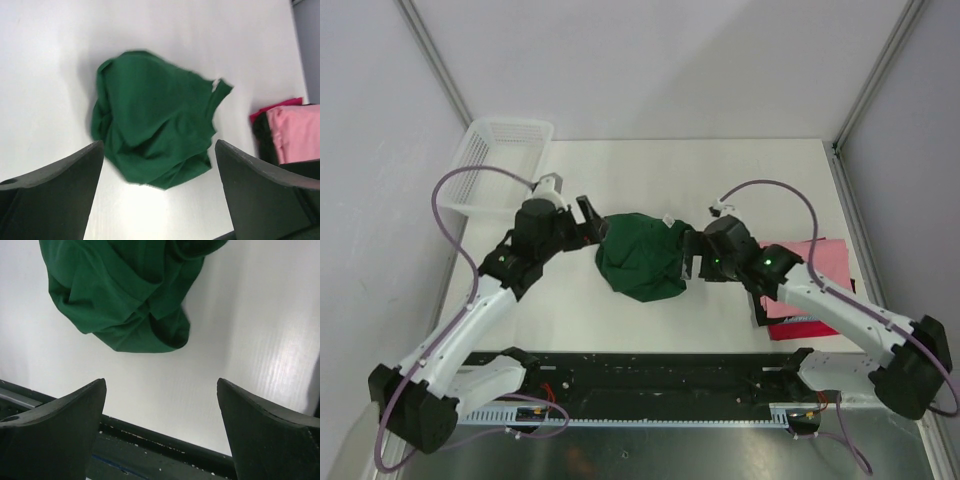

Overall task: Fold and stack the t-shirts
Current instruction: Move the tshirt to the center of the board, then flatten out the tshirt

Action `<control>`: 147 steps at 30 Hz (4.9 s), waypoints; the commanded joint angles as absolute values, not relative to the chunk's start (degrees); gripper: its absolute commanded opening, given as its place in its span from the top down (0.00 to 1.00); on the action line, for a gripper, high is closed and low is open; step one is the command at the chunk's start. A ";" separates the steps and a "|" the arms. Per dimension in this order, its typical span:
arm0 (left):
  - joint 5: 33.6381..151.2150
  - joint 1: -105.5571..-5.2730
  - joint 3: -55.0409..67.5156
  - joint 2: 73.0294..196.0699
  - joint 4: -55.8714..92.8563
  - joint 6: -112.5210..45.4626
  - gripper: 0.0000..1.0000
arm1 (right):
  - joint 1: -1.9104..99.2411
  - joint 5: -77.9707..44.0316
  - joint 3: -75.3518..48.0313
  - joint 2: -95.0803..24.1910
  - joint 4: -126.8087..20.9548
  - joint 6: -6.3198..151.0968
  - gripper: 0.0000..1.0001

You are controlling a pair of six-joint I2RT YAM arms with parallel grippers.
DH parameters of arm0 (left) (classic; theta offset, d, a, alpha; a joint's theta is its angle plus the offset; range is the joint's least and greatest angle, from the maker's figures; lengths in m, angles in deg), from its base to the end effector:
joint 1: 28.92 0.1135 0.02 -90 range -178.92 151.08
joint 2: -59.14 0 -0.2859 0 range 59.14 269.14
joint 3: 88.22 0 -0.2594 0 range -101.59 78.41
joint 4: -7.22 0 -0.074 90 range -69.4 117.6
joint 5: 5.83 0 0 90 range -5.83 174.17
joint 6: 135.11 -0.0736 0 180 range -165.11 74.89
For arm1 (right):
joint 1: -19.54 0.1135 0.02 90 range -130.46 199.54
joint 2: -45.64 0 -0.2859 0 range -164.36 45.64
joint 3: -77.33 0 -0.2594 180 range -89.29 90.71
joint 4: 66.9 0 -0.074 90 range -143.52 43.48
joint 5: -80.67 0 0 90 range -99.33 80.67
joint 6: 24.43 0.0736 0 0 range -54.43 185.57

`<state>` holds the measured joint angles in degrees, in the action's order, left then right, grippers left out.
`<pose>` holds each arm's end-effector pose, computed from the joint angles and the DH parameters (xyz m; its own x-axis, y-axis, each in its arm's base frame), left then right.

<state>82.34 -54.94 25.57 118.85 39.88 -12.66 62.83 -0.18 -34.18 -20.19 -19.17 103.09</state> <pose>0.2401 -0.1146 0.3247 -0.5558 -0.3255 -0.7650 0.1357 0.8723 -0.4697 0.2014 0.1736 0.2825 -0.7712 0.0995 -0.6287 -0.1582 0.9267 0.3408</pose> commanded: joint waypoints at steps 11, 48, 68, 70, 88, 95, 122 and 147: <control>89.39 -54.66 38.40 115.71 44.85 -13.72 0.14 | 67.13 2.42 -32.04 -32.35 -33.90 101.90 0.15; 81.29 -53.78 51.91 106.33 47.80 -2.86 0.29 | 81.58 16.20 -5.33 -67.57 -31.35 78.67 0.40; 81.71 -64.26 42.79 130.26 33.21 0.31 0.25 | 65.33 8.51 13.10 -56.14 -18.73 84.23 1.00; 81.49 -64.89 40.54 134.89 31.49 0.96 0.23 | 63.62 7.11 13.84 -55.94 -18.46 84.67 1.00; 56.72 -65.69 24.99 127.79 45.98 -8.99 1.00 | 53.16 10.60 18.54 -47.29 -9.36 82.98 1.00; 57.03 -65.75 21.48 108.81 56.54 -19.16 1.00 | 50.83 13.59 18.59 -36.56 -4.91 81.39 1.00; 81.73 -44.47 -12.79 153.86 57.04 -20.35 0.17 | 36.57 -3.56 30.70 -65.70 -7.71 87.75 0.24; 81.88 -58.76 40.88 118.39 45.38 -5.47 0.21 | 34.97 -6.97 -52.92 -22.06 -28.34 108.09 0.22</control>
